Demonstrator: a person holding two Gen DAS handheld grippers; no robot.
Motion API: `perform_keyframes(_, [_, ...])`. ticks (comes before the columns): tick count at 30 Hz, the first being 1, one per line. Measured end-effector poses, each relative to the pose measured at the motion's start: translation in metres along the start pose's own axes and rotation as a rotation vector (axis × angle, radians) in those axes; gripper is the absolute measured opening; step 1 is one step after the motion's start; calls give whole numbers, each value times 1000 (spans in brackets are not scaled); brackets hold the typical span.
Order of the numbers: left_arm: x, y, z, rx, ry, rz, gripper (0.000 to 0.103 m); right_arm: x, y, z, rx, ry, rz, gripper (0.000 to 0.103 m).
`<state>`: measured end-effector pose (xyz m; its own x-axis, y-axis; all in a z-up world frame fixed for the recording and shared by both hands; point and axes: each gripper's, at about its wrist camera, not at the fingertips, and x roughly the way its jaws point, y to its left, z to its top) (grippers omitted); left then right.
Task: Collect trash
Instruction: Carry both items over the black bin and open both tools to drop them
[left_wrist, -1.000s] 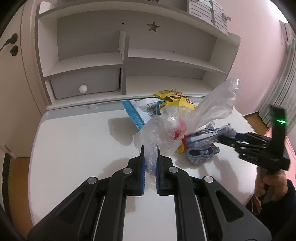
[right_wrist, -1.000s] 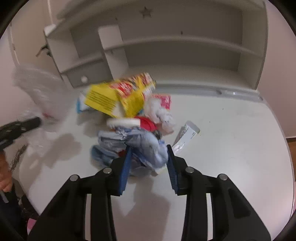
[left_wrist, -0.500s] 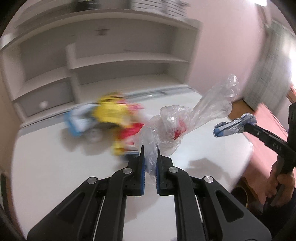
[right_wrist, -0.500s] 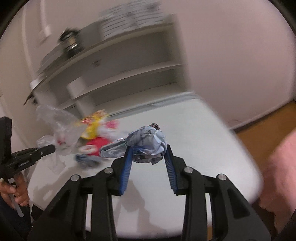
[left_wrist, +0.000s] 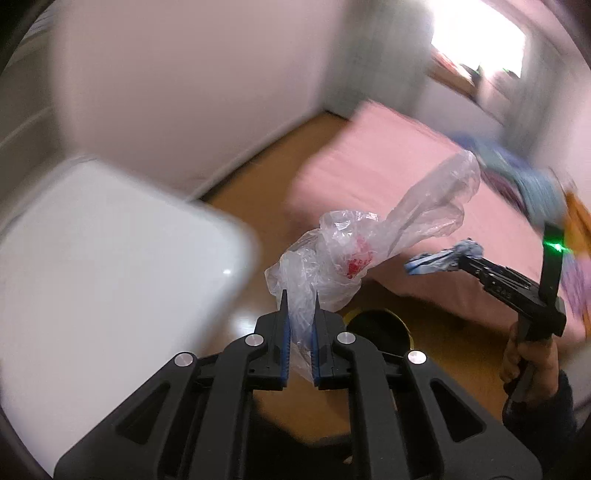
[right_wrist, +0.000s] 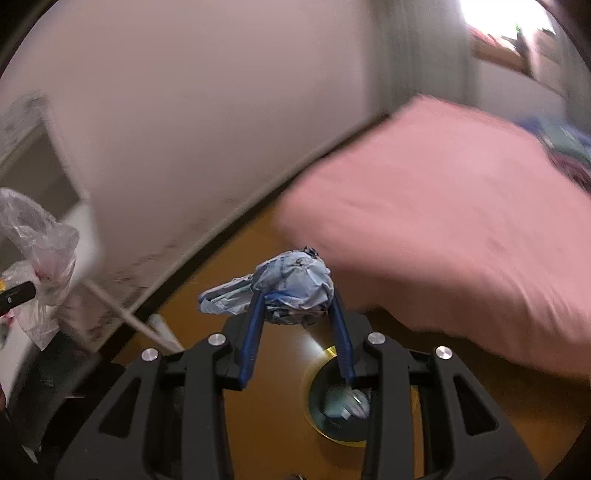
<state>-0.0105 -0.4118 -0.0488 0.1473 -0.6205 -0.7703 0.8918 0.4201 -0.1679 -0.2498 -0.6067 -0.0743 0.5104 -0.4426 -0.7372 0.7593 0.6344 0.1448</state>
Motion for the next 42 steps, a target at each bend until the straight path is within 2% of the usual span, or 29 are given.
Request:
perform_keyframes(2, [35,-23,4,38,69,-60,7,11,-33,-18,39,38,-59,35])
perform_keyframes(4, [80,-50,7,93,173,-129,7,24,-61,-35,74,88,-97,35])
perform_keyframes(6, [117,-72,8,160,256,-145,7,39,-84,-55,97,145,-123,35])
perform_keyframes(9, [165,-94,9,187,359,-180,7,62,-102,-81,119,213,-142,35])
perform_keyframes(14, [226,-122,-5,211,450,-195,7,100,-118,-114,139,315,-153,35])
perform_keyframes(18, [270,-136,-20,206,513,-210,7,122,-129,-133,174,370,-125,35])
perform_keyframes(24, [292,-141,-20,190,561,-233,8,141,-138,-139,198,417,-101,36])
perform_keyframes(27, [298,-144,-20,226,548,-209,7,147,-143,-135,216,415,-85,38])
perform_keyframes(28, [300,-145,-22,226,553,-210,7,147,-145,-135,228,415,-69,40])
perform_keyframes(30, [306,-147,-24,218,565,-223,8,148,-150,-136,262,407,-29,62])
perform_keyframes(31, [307,-148,-24,220,567,-225,8,147,-150,-134,266,398,-30,66])
perform_keyframes(39, [314,-157,-22,226,573,-242,8,120,-161,-119,342,314,-21,69])
perform_keyframes(41, [314,-159,-19,233,571,-249,25,109,-165,-115,366,297,-13,72])
perform_keyframes(42, [313,-160,-17,230,570,-254,52,104,-166,-112,373,289,-14,73])
